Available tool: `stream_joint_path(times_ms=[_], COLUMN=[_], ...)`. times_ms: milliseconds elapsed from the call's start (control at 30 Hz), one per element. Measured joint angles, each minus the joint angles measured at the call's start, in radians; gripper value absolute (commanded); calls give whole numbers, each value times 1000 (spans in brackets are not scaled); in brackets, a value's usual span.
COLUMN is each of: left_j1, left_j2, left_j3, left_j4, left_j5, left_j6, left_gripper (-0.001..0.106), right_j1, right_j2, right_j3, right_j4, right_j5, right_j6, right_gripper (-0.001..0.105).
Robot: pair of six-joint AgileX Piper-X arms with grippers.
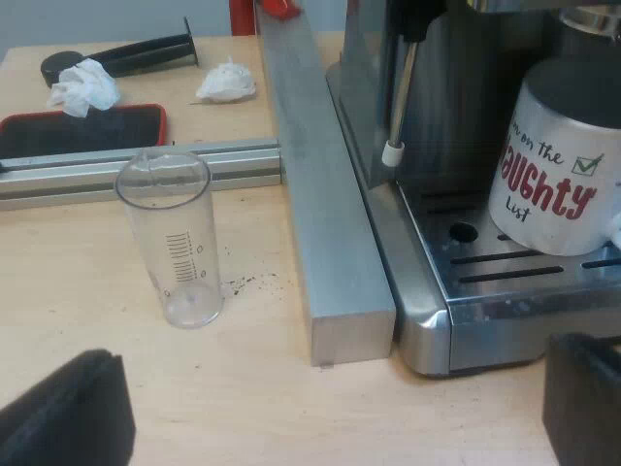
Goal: Place mug into machine
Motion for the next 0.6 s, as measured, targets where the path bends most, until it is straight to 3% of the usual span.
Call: stream_joint_path(times_ms=[600], left_j1=[0], left_j2=[0], left_j3=[0], left_j4=[0], left_j5=[22], left_j6=[15], left_gripper=[87], right_j1=[0], right_j2=[0], right_j3=[0], right_j4=[0], right_j5=[0], right_j6=[0], right_gripper=[80])
